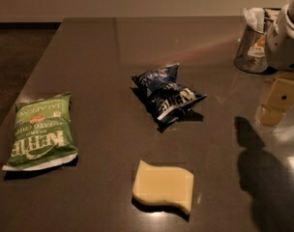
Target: Move blue chip bag near green jalapeno chip bag
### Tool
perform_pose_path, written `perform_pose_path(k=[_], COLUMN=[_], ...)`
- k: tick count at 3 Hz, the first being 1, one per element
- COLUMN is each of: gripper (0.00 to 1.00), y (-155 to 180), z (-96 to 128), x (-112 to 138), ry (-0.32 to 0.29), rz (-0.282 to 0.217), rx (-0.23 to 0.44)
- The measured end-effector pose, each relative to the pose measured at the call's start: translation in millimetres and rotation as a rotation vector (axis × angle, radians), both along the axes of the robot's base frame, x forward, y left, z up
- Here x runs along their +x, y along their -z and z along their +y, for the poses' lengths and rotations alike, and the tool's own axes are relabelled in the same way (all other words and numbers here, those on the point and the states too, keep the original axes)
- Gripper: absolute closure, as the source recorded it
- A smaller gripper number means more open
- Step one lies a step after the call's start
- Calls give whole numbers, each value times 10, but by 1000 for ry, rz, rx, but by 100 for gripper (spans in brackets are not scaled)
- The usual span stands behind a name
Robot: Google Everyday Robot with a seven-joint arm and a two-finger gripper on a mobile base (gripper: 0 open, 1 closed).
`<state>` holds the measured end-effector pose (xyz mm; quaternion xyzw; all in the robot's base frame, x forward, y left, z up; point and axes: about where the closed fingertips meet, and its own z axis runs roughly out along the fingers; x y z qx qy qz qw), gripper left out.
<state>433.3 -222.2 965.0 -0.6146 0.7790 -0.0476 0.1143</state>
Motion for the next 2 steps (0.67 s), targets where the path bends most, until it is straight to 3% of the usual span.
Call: perform_pose_path(k=[2], gripper=[0], y=[1], z=[51], x=[114], ry=[19], rz=[-14], rx=[18])
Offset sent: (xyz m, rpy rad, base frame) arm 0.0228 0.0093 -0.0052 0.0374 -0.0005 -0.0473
